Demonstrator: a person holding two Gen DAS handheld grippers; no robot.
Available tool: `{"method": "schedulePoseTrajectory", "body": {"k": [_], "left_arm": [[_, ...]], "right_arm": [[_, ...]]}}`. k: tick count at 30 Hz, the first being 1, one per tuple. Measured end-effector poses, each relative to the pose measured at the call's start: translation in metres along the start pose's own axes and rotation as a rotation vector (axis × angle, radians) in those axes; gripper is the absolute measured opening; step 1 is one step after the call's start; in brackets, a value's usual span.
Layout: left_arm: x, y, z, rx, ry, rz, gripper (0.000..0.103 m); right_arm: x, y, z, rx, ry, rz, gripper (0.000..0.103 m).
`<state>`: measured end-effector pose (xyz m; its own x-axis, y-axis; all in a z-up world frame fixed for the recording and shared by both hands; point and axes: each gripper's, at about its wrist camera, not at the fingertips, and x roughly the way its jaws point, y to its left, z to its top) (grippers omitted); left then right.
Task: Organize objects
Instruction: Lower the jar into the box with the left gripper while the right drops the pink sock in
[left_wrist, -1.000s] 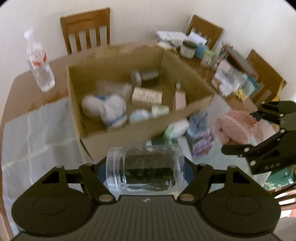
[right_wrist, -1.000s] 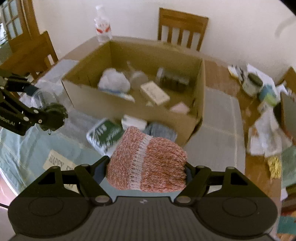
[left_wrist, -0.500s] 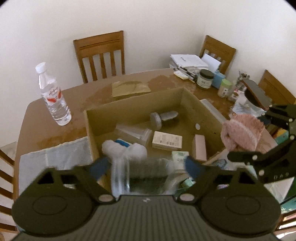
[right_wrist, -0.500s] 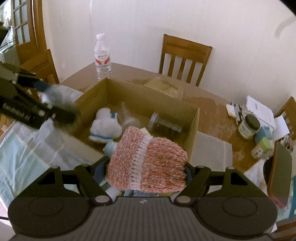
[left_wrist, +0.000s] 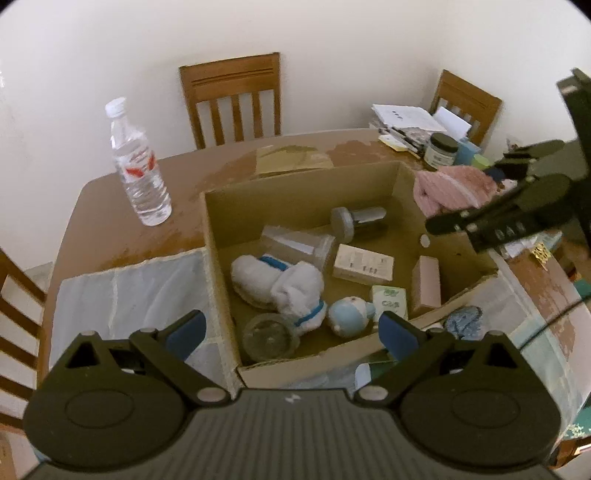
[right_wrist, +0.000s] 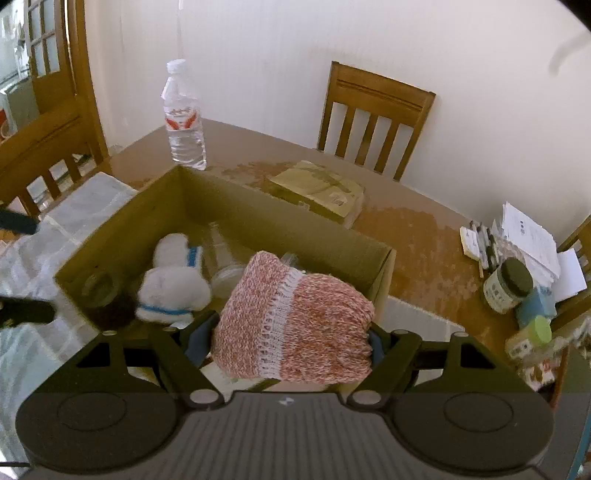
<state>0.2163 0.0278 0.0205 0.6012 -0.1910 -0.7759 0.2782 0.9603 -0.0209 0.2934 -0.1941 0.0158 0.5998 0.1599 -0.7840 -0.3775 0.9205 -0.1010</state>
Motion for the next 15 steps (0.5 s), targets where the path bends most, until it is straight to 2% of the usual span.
{"method": "schedulePoseTrajectory", "body": {"k": [3, 6, 7, 15], "left_arm": [[-0.002, 0.002, -0.004, -0.023, -0.005, 0.015, 0.1], [-0.002, 0.004, -0.007, -0.038, -0.005, 0.029, 0.1], [-0.002, 0.004, -0.008, -0.04, -0.004, 0.033, 0.1], [-0.002, 0.005, -0.011, -0.053, 0.004, 0.036, 0.1]], "right_arm": [[0.012, -0.006, 0.01, -0.001, 0.009, 0.002, 0.084], [0.022, -0.011, 0.017, 0.019, 0.012, -0.001, 0.095], [0.024, -0.012, 0.019, 0.027, 0.01, -0.004, 0.103], [0.018, -0.009, 0.018, 0.02, 0.017, -0.015, 0.103]]}}
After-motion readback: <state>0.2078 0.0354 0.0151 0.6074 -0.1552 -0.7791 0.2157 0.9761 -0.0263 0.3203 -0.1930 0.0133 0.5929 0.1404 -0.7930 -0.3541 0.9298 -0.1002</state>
